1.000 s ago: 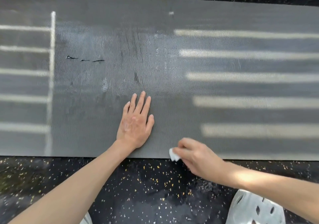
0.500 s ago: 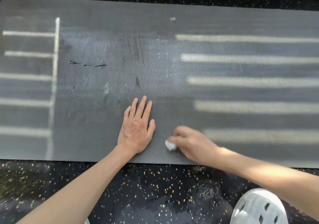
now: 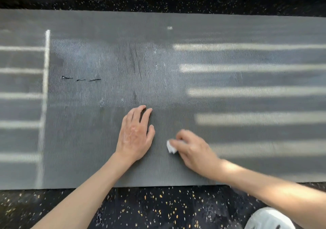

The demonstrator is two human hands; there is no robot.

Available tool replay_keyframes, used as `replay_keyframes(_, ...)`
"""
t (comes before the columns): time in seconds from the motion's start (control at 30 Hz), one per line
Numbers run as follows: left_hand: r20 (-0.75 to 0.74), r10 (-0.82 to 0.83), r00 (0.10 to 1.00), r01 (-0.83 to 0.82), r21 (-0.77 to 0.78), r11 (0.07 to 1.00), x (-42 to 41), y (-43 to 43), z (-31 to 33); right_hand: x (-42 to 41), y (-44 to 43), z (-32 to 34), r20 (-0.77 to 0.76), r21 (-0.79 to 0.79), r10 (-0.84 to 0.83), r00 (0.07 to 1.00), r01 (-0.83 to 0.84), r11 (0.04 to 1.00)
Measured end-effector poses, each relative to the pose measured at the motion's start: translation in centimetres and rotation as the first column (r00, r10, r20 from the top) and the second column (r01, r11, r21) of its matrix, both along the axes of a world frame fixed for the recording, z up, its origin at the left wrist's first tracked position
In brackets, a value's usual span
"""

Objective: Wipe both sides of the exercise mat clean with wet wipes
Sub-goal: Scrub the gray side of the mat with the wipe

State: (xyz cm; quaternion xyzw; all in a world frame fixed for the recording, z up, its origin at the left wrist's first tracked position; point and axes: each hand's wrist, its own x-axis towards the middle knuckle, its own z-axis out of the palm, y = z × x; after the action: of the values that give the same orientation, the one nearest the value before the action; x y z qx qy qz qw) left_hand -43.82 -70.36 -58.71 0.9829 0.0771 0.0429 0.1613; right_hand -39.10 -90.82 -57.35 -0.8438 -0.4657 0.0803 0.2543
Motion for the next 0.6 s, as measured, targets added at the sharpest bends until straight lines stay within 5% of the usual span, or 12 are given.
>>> replay_keyframes(0.07, 0.024, 0.001, 1.0, -0.002, 0.004, 1.0, 2.2, 0.7, 0.2, 0.9, 0.2, 0.5, -0.036, -0.007, 0.079, 0.996, -0.079, 0.997)
replay_keyframes(0.2, -0.007, 0.023, 1.0, -0.022, 0.048, 0.999, 6.6, 1.7, 0.2, 7.5, 4.2, 0.1, 0.067, 0.098, -0.235, 0.97, 0.228, 0.969)
replay_keyframes(0.37, -0.014, 0.093, 0.996, -0.092, 0.054, 0.994, 12.1, 3.3, 0.5, 4.6, 2.5, -0.2, -0.023, 0.048, -0.04, 0.999, 0.041, 0.998)
replay_keyframes(0.5, -0.032, 0.106, 0.994, -0.102, 0.086, 0.991, 17.0, 4.1, 0.5, 12.3, 6.3, -1.0, 0.061, 0.128, -0.295, 0.954, 0.285, 0.95)
replay_keyframes(0.6, -0.056, 0.139, 0.989, -0.135, 0.071, 0.988, 19.5, 4.2, 0.3, 10.6, 5.6, -1.1, 0.018, 0.068, -0.214, 0.977, 0.213, 0.975)
